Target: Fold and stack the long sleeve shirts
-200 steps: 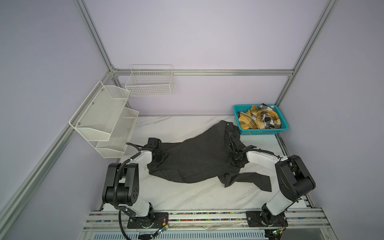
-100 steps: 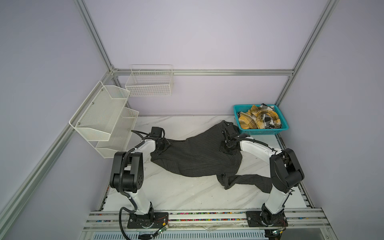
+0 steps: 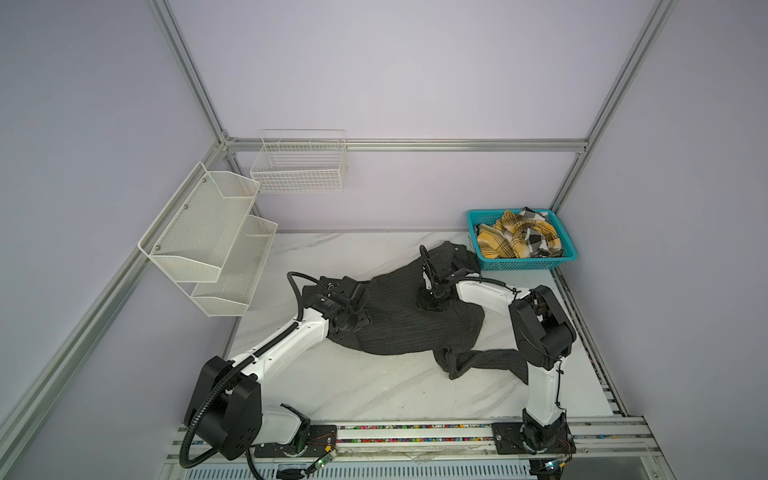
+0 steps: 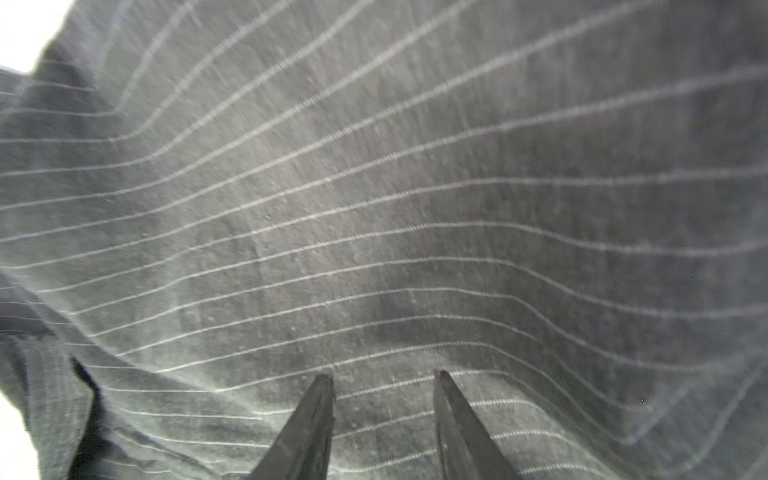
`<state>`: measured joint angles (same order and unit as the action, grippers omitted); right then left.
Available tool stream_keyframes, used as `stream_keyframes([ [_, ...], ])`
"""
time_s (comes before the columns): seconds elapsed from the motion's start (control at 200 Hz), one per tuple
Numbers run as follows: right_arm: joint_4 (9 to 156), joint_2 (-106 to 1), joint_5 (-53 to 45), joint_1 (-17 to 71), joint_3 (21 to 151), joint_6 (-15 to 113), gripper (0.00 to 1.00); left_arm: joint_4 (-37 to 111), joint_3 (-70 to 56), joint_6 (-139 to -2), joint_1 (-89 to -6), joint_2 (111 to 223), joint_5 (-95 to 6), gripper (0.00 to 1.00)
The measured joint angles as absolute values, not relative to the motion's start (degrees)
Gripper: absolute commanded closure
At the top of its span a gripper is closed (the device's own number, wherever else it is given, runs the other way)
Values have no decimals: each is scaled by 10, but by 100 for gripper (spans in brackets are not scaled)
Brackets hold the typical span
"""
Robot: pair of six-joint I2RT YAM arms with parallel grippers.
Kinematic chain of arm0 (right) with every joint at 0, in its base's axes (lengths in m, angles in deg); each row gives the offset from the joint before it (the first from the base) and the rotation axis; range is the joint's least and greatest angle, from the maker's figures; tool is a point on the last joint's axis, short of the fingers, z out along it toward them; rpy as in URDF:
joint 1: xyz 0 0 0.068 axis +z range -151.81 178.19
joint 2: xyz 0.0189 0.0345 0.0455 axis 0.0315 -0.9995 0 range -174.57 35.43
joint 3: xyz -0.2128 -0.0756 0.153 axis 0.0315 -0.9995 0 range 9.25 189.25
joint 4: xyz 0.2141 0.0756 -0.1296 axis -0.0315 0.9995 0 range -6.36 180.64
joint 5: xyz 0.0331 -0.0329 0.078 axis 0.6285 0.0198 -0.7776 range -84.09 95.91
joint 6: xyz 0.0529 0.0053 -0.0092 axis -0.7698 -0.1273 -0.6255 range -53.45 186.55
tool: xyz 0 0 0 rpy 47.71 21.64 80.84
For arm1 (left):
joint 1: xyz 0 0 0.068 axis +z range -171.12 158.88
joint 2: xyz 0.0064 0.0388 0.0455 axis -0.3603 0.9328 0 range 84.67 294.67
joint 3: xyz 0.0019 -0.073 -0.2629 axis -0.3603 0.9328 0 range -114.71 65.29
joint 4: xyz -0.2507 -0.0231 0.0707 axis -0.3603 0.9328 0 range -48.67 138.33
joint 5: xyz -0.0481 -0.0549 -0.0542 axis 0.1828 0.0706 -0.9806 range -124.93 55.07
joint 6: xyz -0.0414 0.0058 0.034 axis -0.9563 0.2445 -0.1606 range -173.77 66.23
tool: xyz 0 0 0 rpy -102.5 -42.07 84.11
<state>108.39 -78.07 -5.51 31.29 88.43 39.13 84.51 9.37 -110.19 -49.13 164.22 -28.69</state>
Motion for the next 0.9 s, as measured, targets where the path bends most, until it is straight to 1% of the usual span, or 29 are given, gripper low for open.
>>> stream_keyframes([
  [0.185,1069,-793,-67,312,875,392,58,848,92,-1103,-515,1737,-266,28],
  [0.35,1054,-794,-76,307,868,390,58,895,87,-1126,-555,1801,-234,35],
  [0.4,1051,-794,-80,306,867,389,58,913,83,-1143,-565,1805,-222,41],
  [0.465,1048,-794,-85,303,866,389,58,935,80,-1165,-574,1805,-209,55],
  [0.515,1045,-794,-88,301,864,389,58,960,80,-1185,-579,1804,-198,63],
  [0.595,1037,-792,-91,299,857,390,58,993,80,-1223,-584,1796,-178,73],
  [0.625,1033,-791,-93,298,854,390,59,1004,80,-1238,-584,1787,-171,81],
  [0.67,1027,-789,-95,297,848,390,59,1020,80,-1258,-585,1769,-161,96],
  [0.69,1024,-788,-96,296,846,390,60,1024,80,-1272,-586,1759,-156,100],
  [0.79,1006,-781,-102,293,830,391,60,1051,88,-1326,-587,1698,-135,100],
  [0.9,990,-772,-105,292,813,391,60,1066,132,-1389,-587,1608,-121,100],
])
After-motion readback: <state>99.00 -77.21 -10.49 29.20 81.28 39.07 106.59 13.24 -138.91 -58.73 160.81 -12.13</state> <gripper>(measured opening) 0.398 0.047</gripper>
